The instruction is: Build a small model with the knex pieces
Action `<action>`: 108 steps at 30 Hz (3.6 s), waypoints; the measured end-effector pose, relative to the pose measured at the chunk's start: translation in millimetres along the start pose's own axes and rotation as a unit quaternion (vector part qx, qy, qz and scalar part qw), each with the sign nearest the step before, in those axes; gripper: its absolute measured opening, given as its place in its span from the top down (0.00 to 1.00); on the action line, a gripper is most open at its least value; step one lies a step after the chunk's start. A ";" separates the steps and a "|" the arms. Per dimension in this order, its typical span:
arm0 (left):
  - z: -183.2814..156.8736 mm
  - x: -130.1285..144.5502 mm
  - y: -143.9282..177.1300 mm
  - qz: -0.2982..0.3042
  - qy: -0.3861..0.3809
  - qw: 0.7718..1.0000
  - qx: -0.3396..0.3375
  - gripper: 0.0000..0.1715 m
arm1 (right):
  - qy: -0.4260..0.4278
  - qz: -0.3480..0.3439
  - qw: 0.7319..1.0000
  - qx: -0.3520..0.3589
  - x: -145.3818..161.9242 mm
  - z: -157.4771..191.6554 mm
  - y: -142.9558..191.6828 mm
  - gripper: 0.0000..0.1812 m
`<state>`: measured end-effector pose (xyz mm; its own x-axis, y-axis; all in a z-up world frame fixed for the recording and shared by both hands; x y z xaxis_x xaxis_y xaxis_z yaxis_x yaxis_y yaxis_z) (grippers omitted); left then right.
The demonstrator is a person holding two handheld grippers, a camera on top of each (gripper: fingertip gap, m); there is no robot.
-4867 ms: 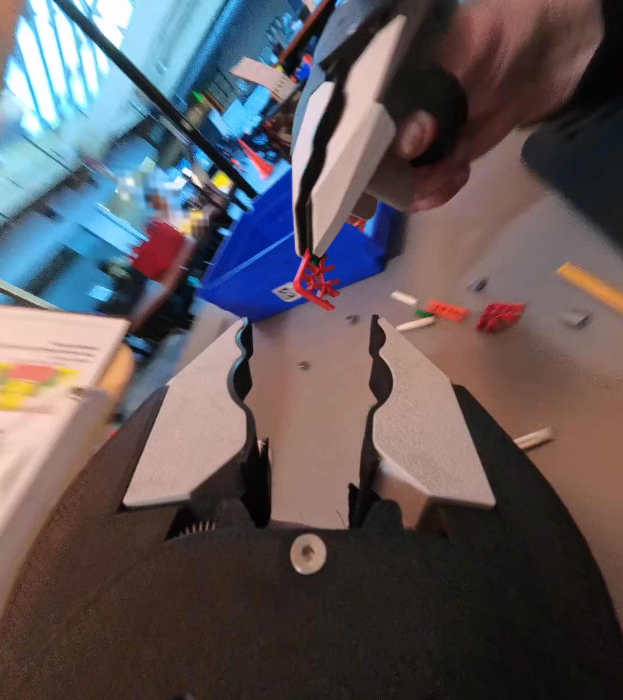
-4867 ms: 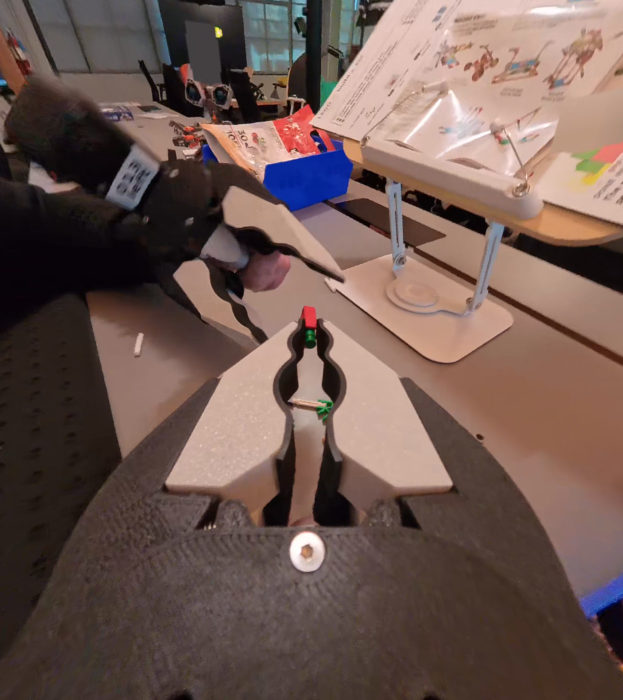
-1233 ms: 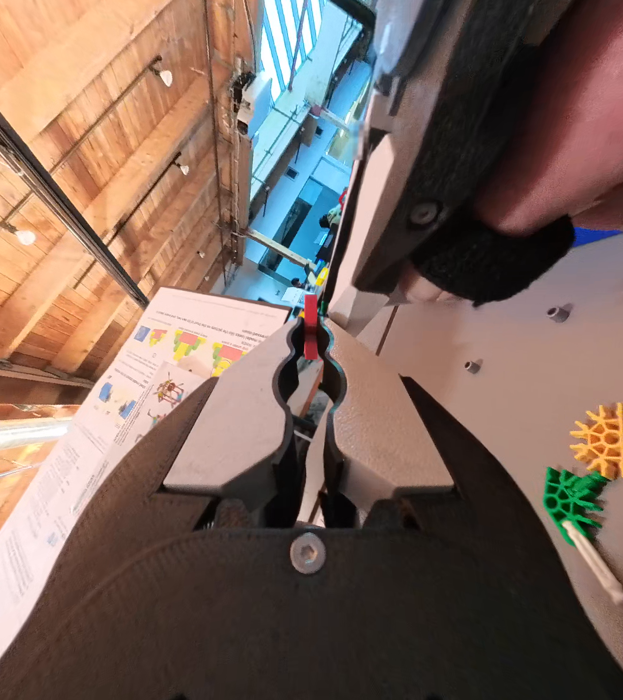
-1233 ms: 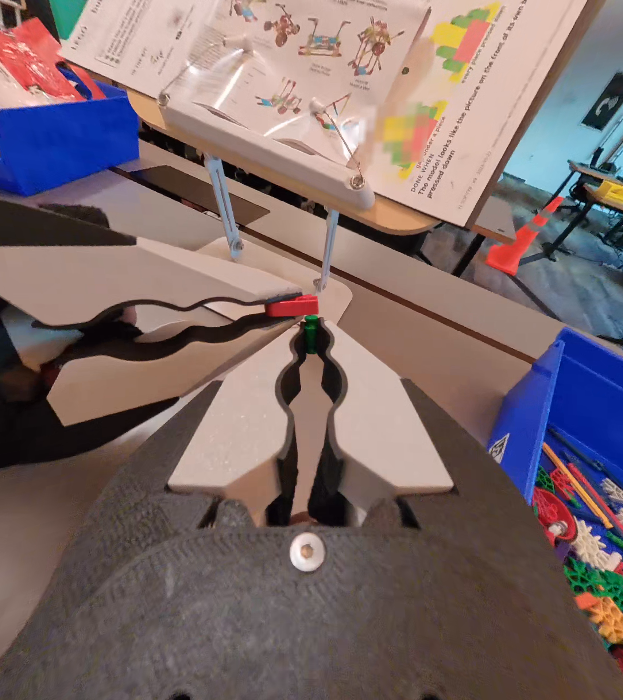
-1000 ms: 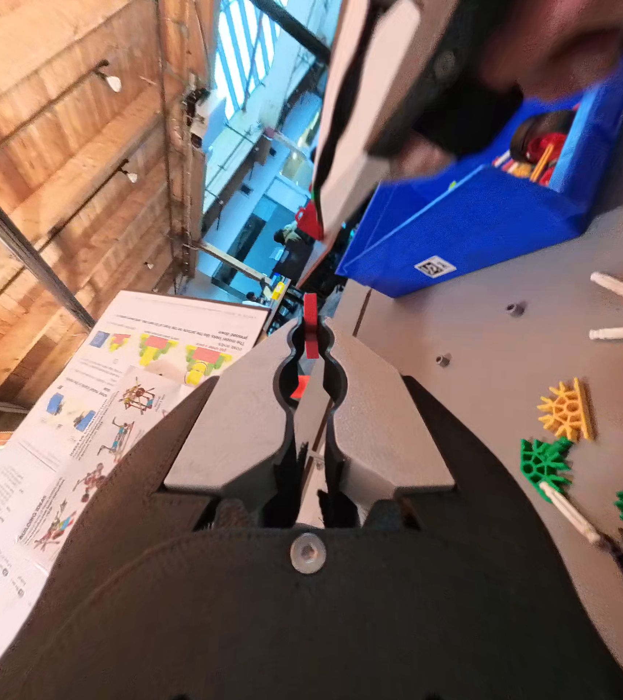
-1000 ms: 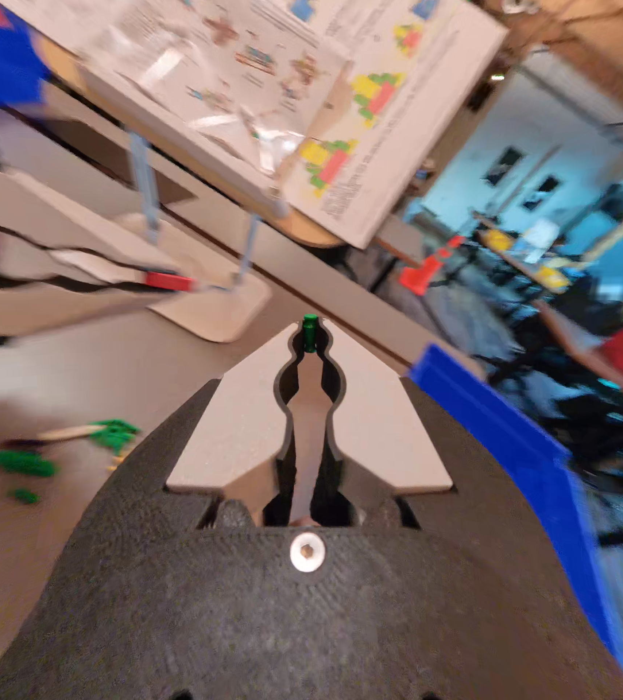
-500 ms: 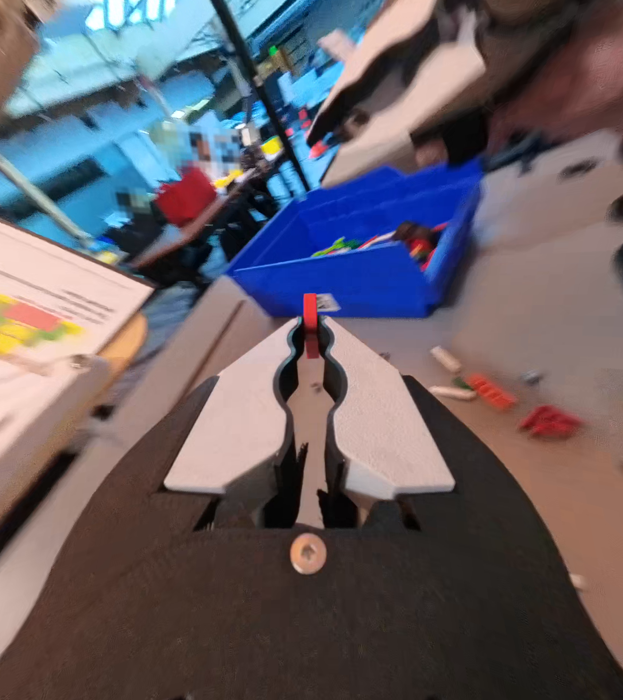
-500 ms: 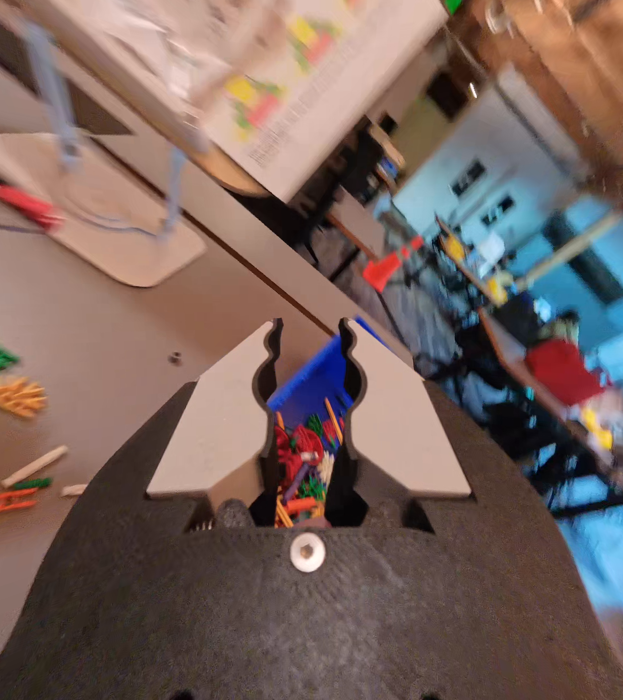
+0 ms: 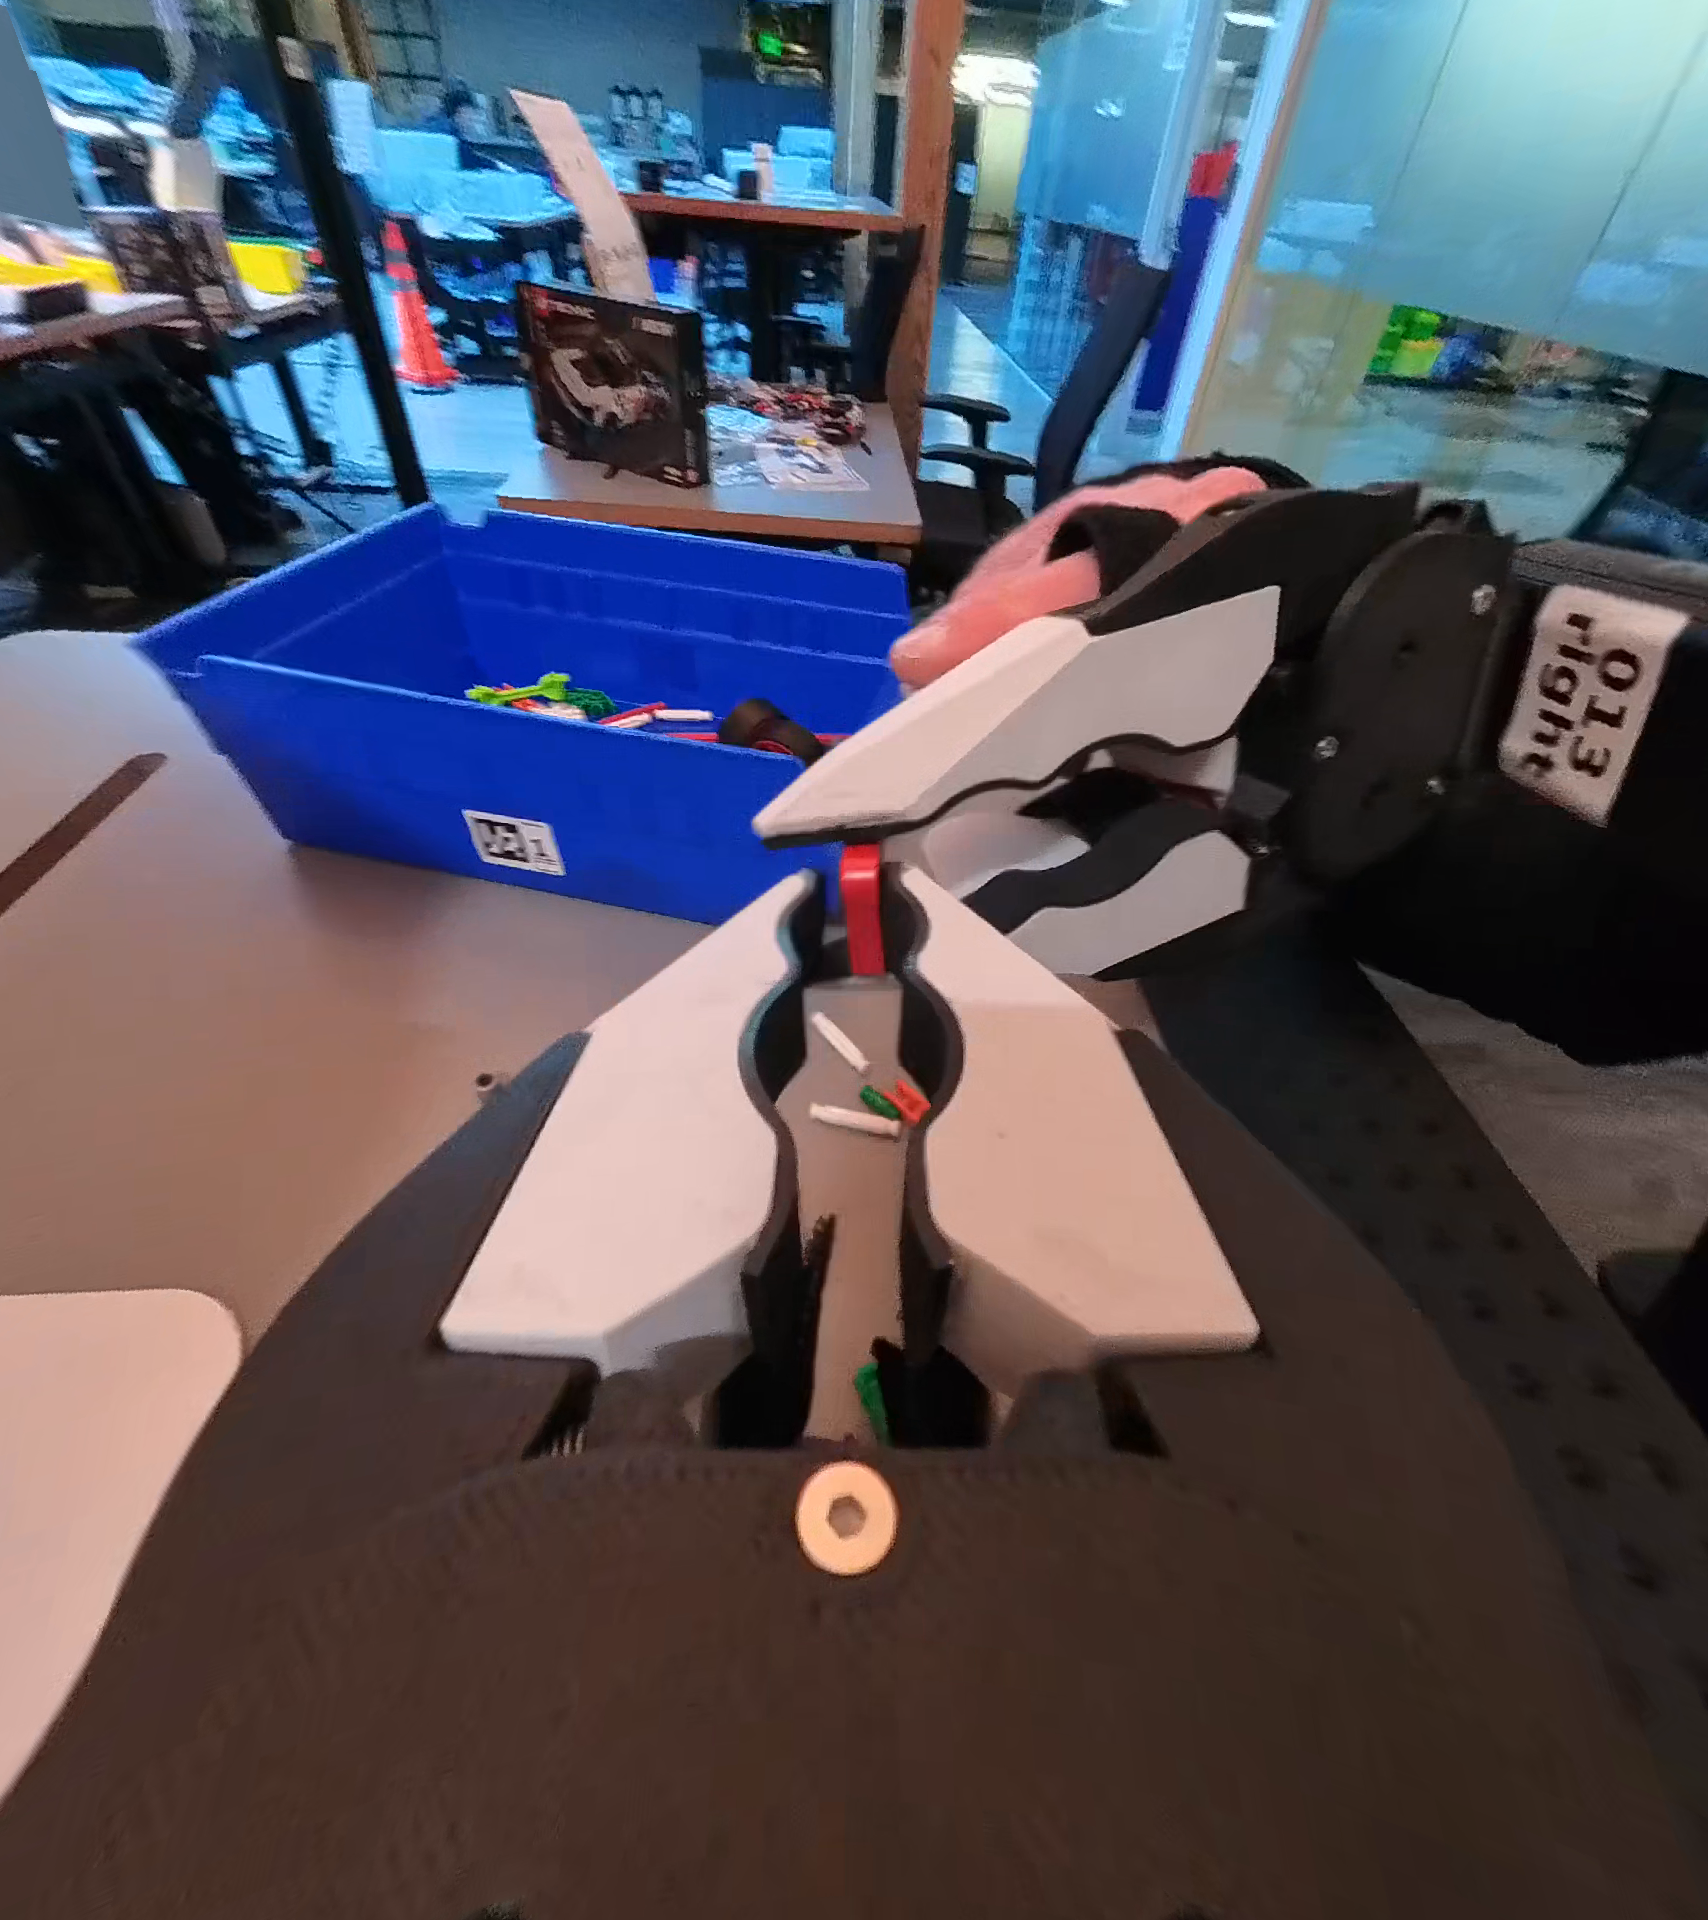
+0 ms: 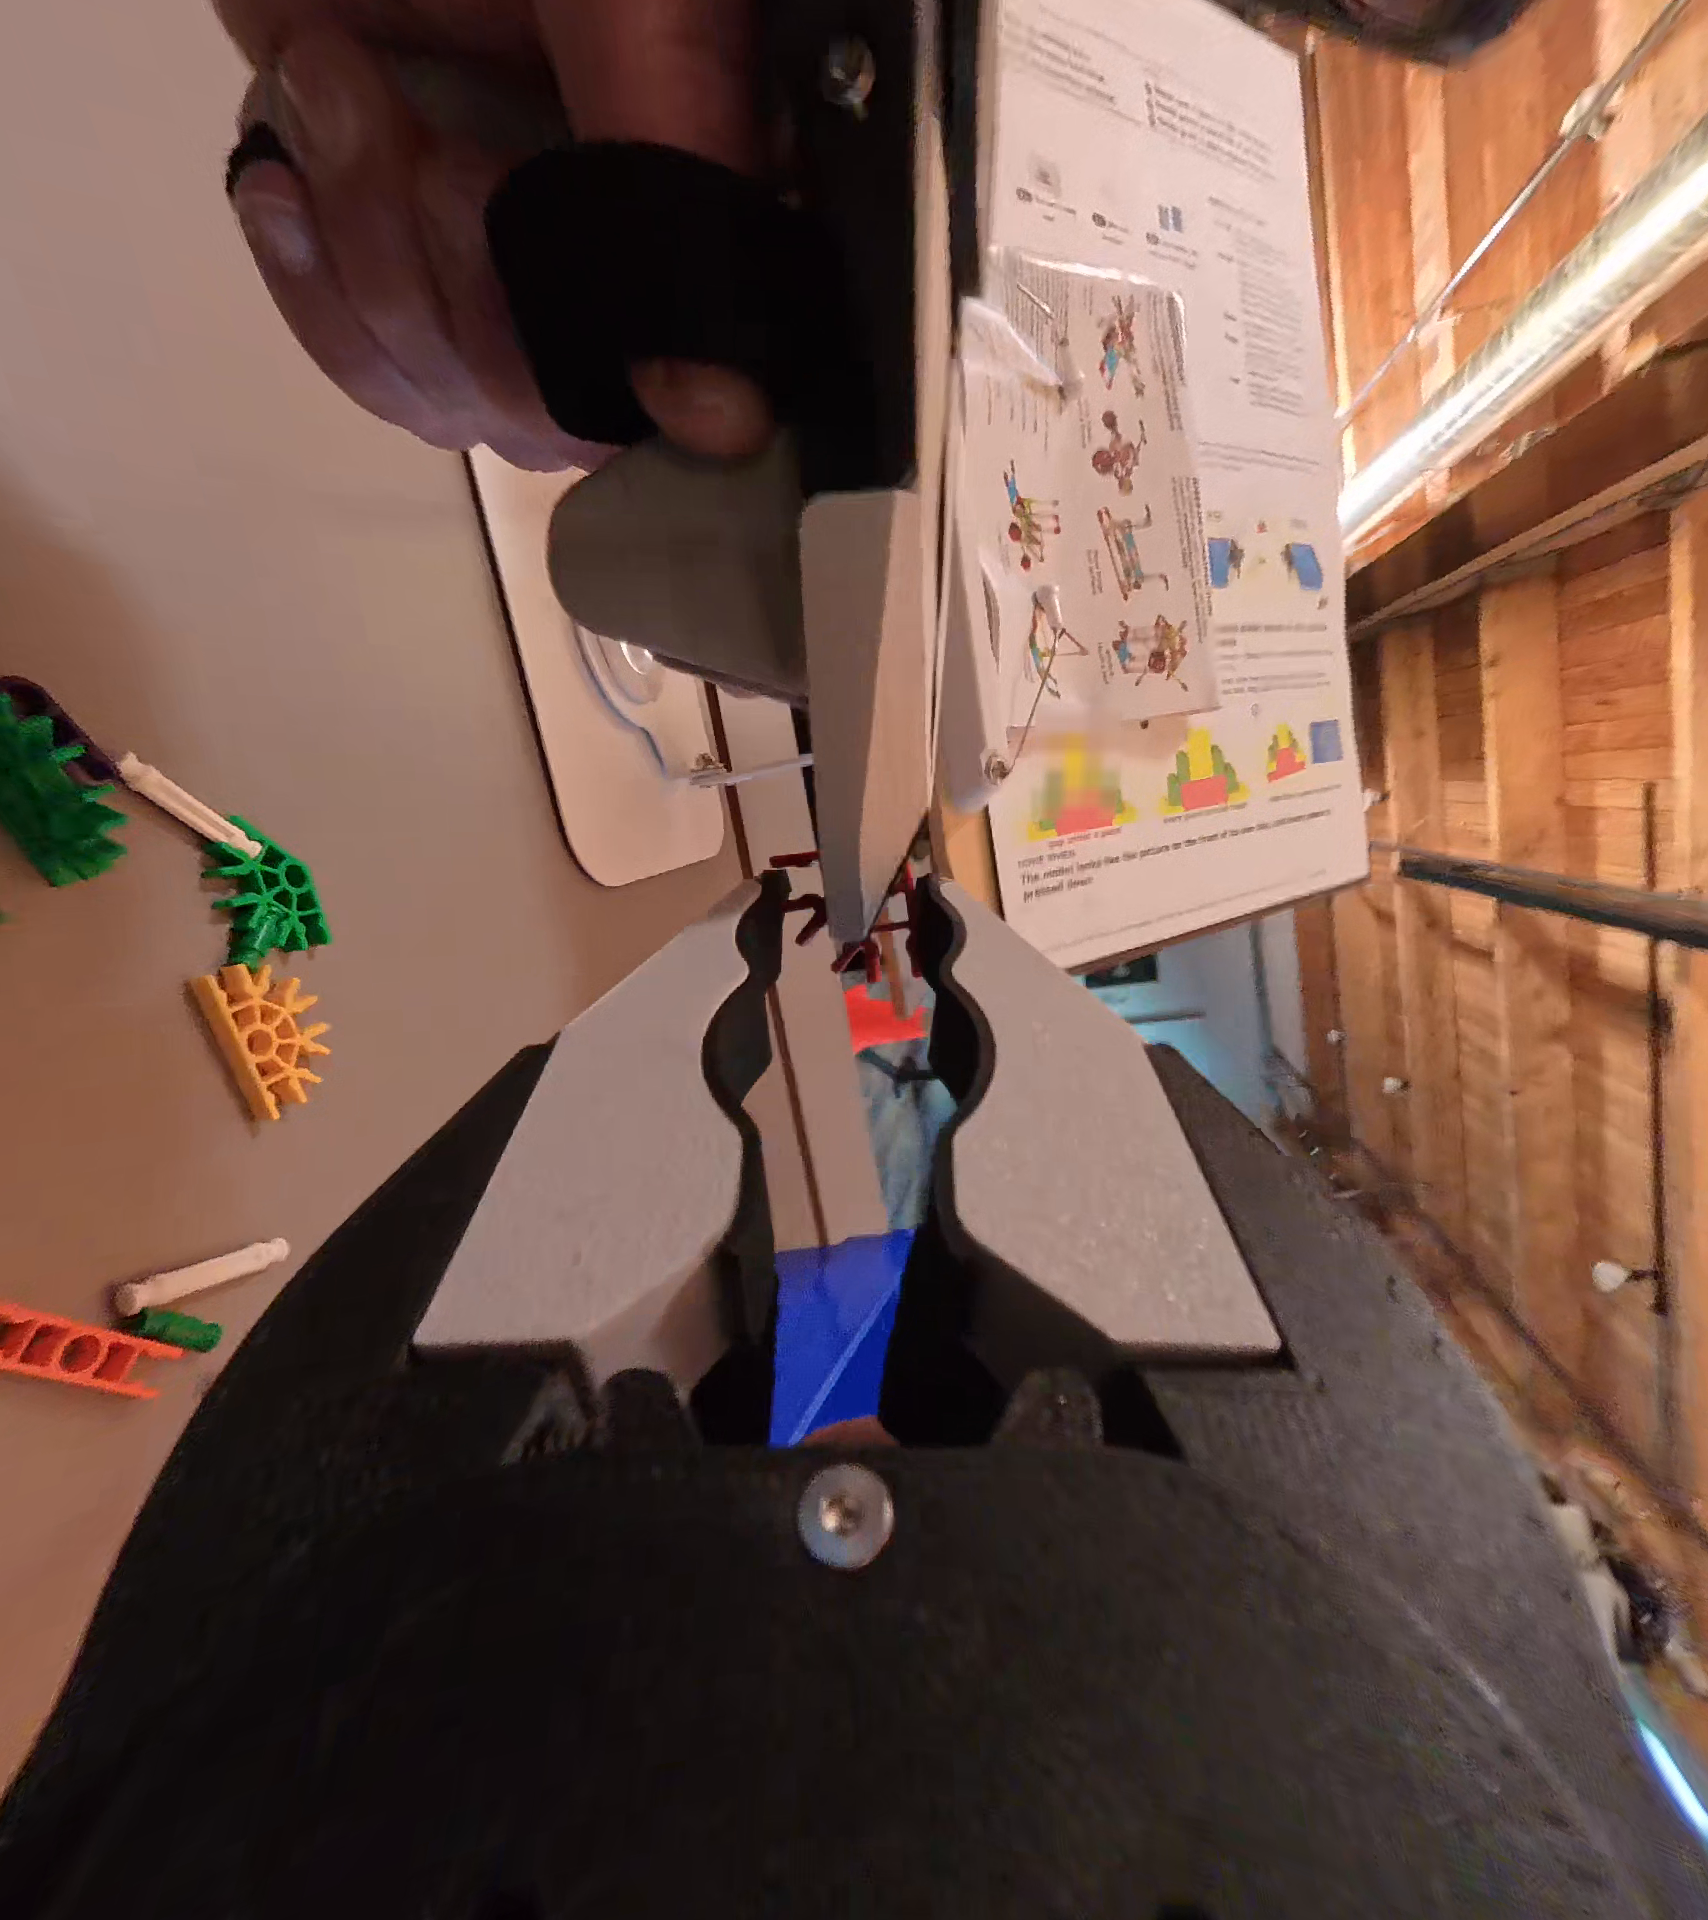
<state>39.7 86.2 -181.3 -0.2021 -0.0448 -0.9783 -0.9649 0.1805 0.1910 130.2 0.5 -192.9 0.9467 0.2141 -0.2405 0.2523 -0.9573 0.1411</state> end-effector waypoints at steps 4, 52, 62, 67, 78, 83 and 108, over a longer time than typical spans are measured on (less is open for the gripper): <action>9.9 -0.7 8.0 0.026 -0.035 0.999 -0.033 0.96 | -0.064 0.105 0.992 0.037 46.1 -30.3 4.6 0.87; -7.6 53.1 28.4 0.180 -0.363 0.902 -0.147 0.83 | -0.270 0.037 0.905 -0.326 11.7 30.6 -41.2 1.00; -15.1 45.9 26.3 0.152 -0.363 0.909 -0.138 0.98 | -0.245 0.040 0.925 -0.287 1.1 16.7 -43.5 0.96; -11.3 36.4 32.4 0.114 -0.304 0.938 -0.119 0.98 | -0.300 0.003 0.918 -0.259 7.7 7.1 -34.9 0.98; -18.2 38.8 27.4 0.182 -0.425 0.872 -0.160 0.98 | -0.119 0.049 0.977 -0.170 -9.3 18.6 -34.7 0.98; -17.6 32.9 28.9 0.138 -0.462 0.848 -0.221 0.95 | -0.101 0.074 0.987 -0.103 -12.9 12.4 -33.2 0.99; -4.8 38.4 7.6 0.166 -0.495 0.775 -0.357 0.98 | -0.184 0.096 0.978 -0.036 4.2 8.4 -57.2 0.96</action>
<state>23.8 81.1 -217.0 -0.5719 0.7272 -0.3797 -0.8059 -0.5844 0.0948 118.1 54.5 -210.1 0.8448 -0.0647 -0.5312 0.1036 -0.9541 0.2811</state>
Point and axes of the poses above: each gripper's, where its closed fingertips meet, y back along the fingers, x out of its underside, z = x × y across the jaws, the point moved 9 cm from there along y, back along the fingers, and after that the axes turned 1 degree about y, right-handed, at the moved point
